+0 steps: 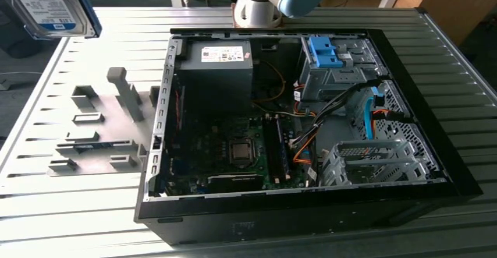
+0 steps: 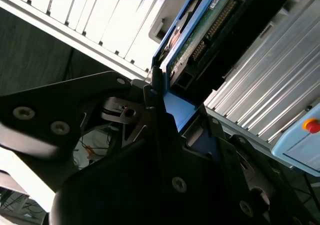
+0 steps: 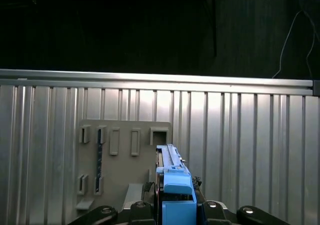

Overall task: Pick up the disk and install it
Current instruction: 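Pick up the disk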

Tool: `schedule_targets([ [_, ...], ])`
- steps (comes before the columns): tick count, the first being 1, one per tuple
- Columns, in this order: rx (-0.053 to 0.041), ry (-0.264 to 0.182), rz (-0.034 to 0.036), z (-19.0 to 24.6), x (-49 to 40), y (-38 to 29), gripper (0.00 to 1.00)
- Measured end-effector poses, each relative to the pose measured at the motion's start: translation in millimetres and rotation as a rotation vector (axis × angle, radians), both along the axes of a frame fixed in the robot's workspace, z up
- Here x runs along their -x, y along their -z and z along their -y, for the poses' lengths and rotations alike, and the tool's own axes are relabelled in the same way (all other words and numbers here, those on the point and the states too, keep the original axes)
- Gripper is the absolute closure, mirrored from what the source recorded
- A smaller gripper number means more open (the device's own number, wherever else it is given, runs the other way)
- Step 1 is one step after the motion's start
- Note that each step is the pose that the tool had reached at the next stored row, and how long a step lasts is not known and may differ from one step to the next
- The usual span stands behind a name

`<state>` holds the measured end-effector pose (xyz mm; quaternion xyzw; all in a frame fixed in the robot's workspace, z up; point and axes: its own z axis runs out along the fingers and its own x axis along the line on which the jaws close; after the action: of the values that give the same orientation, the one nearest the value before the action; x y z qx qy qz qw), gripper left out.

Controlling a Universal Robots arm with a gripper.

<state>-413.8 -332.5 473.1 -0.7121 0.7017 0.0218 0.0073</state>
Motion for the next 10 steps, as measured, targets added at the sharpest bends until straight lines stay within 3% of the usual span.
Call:
schedule_targets([
  [6, 0.0019, 0.000, 0.0001, -0.5, 0.0, -12.5, 0.63],
  [10, 0.0021, 0.000, 0.0000, -1.0, -0.3, -14.5, 0.63],
])
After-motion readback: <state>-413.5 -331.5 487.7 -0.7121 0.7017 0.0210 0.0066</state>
